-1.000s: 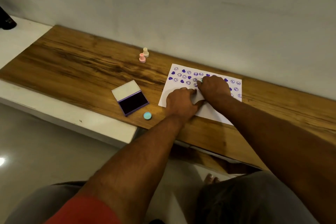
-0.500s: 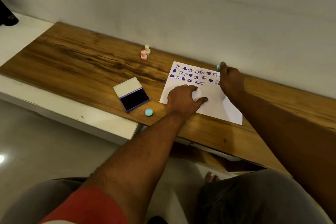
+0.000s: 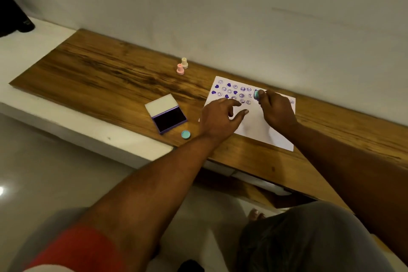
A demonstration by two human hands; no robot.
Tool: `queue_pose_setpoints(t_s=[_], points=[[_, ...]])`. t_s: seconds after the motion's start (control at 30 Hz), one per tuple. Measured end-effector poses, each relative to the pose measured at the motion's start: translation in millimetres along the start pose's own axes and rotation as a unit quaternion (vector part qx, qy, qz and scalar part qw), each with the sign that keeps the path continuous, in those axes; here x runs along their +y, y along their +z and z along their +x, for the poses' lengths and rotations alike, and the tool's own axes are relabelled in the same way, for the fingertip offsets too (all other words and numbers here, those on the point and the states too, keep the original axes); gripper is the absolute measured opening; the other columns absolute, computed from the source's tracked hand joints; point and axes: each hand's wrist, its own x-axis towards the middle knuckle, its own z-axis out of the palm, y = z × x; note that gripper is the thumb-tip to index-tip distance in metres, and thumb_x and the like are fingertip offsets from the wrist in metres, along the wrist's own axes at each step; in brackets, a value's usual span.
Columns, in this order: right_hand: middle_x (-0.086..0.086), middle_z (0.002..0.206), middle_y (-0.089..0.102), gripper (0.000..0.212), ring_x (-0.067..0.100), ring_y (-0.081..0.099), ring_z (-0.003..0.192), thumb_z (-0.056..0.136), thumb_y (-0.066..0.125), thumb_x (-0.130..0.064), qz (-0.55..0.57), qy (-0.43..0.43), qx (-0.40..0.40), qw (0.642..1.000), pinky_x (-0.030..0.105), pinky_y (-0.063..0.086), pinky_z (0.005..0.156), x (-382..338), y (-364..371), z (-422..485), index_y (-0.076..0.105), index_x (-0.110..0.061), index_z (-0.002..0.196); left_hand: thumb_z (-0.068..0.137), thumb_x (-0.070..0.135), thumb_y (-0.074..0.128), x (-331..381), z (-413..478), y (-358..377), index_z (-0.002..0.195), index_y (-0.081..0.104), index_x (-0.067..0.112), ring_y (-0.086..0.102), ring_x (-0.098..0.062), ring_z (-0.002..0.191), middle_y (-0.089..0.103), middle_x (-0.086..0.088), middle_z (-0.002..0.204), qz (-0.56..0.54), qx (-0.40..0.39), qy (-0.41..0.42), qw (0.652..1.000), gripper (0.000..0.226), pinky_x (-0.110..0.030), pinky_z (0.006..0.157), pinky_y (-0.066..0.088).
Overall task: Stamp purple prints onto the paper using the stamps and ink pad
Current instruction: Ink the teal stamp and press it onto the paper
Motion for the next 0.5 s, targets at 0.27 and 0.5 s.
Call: queue_pose_setpoints(t_s=[0.27,0.5], points=[[-0.005,0.067,0.056,0.044,0.008,0.053,0.062,0.107,0.04,-0.049,-0.051,-0.173,-0.159,0.971,0.028,0.031,0.056,-93,45,-26,0.059,-0.021,0.08,0.09,0.053,0.074,-44,-74,-107,0.109,0.075,0.027,0.062,-0.008,0.08,0.065,0.013,0.084,0.049,0.063,-0.058,0.995,0.033,-0.027,0.071,0.057],[-0.005,0.073,0.059,0.036,0.009,0.056,0.068,0.106,0.042,-0.05,-0.073,-0.154,-0.215,0.961,0.026,0.034,0.06,-119,85,-52,0.059,-0.023,0.089,0.081,0.069,0.074,-68,-101,-117,0.125,0.072,0.029,0.069,-0.014,0.099,0.075,0.008,0.106,0.097,0.041,-0.154,0.983,0.059,-0.025,0.076,0.052]])
